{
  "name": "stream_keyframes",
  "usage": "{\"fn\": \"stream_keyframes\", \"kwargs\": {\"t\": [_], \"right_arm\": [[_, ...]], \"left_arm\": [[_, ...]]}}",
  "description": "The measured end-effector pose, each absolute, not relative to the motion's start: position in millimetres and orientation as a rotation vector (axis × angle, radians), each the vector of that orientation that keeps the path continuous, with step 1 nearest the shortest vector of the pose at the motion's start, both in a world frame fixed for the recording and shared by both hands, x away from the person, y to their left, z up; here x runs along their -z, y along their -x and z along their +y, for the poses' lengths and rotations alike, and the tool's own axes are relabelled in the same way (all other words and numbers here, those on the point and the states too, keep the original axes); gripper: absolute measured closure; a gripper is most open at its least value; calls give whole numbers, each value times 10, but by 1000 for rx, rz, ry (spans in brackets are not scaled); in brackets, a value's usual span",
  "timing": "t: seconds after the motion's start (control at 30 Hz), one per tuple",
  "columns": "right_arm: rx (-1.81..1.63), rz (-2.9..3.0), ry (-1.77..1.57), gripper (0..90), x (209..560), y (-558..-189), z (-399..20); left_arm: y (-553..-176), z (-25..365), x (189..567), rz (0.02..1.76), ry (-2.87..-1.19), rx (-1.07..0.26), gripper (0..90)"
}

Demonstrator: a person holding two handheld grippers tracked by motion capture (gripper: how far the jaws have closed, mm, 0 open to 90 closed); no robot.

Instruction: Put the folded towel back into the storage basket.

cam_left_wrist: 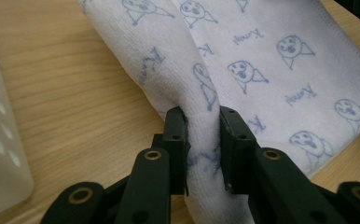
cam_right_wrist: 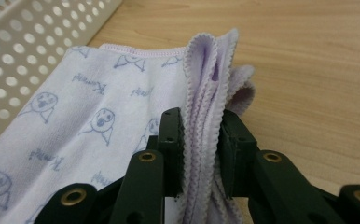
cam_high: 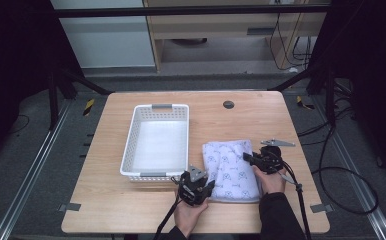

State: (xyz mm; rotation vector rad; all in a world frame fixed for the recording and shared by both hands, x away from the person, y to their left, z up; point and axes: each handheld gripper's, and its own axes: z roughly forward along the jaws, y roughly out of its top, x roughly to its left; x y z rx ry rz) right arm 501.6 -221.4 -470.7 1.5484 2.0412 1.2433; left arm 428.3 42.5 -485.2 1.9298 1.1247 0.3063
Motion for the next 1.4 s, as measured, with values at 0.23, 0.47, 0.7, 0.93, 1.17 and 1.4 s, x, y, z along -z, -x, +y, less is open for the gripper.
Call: {"fn": "stream_keyframes", "kwargs": {"t": [0.23, 0.47, 0.7, 0.93, 1.17, 1.4], "right_arm": [[-1276, 2008, -1484, 728, 4480, -4914, -2223], [-1314, 1976, -1441, 728, 4277, -4824, -2236], [-1323, 1960, -1416, 728, 4170, -4803, -2204], [-1344, 1943, -1377, 728, 4051, -4770, -2174], [-1363, 1929, -1370, 728, 3968, -4753, -2154], [-1362, 1917, -1345, 728, 3838, -4743, -2090]], "left_arm": [[-4263, 449, 4670, 1073, -1926, -327, 737], [-4232, 466, 4536, 1029, -1931, -346, 736], [-4236, 511, 4410, 1009, -1932, -357, 737], [-4237, 553, 4286, 984, -1936, -374, 736], [-4233, 598, 4179, 964, -1937, -387, 736], [-4255, 664, 4067, 957, -1922, -387, 736]]}}
